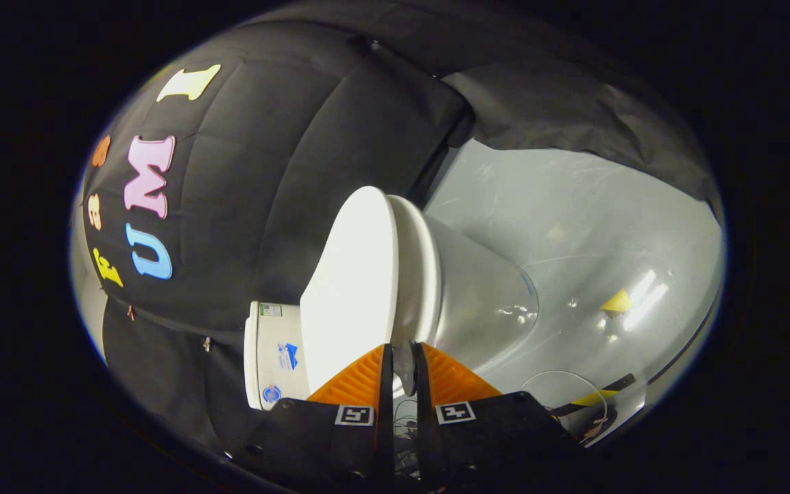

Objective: Open the toilet lid.

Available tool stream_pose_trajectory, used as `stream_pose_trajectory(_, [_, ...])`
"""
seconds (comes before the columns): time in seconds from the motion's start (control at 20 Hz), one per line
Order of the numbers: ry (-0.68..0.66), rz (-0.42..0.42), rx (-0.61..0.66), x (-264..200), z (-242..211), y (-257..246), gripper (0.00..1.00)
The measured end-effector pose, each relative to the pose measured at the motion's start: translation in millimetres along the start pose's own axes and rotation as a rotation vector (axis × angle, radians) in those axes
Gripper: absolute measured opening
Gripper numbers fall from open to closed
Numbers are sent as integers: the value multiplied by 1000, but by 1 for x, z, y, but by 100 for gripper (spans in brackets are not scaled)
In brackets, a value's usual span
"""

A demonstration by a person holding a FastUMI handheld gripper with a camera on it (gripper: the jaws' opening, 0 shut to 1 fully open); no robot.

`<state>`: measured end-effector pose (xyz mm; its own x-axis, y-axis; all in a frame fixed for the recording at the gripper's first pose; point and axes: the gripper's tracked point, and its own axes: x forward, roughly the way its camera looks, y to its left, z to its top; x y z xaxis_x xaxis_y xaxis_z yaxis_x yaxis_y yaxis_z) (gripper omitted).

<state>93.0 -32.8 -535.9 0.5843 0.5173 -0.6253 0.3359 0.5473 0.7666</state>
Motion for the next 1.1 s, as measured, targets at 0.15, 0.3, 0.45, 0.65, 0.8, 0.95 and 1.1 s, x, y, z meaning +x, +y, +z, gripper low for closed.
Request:
stream_pose_trajectory(0.15, [-5, 16, -5, -9, 4, 14, 18])
stream_pose_trajectory(0.3, [-15, 11, -36, -15, 3, 29, 18])
stream_pose_trajectory(0.45, [-20, -28, -81, -24, 5, 47, 18])
stream_pose_trajectory(0.65, [-29, -65, -131, -36, 7, 76, 18])
stream_pose_trajectory(0.8, [-48, -76, -152, -47, 8, 103, 18])
stream_pose_trajectory(0.95, [-71, -65, -206, -58, 1, 140, 18])
stream_pose_trajectory(1.1, [-86, -54, -240, -65, -5, 177, 18])
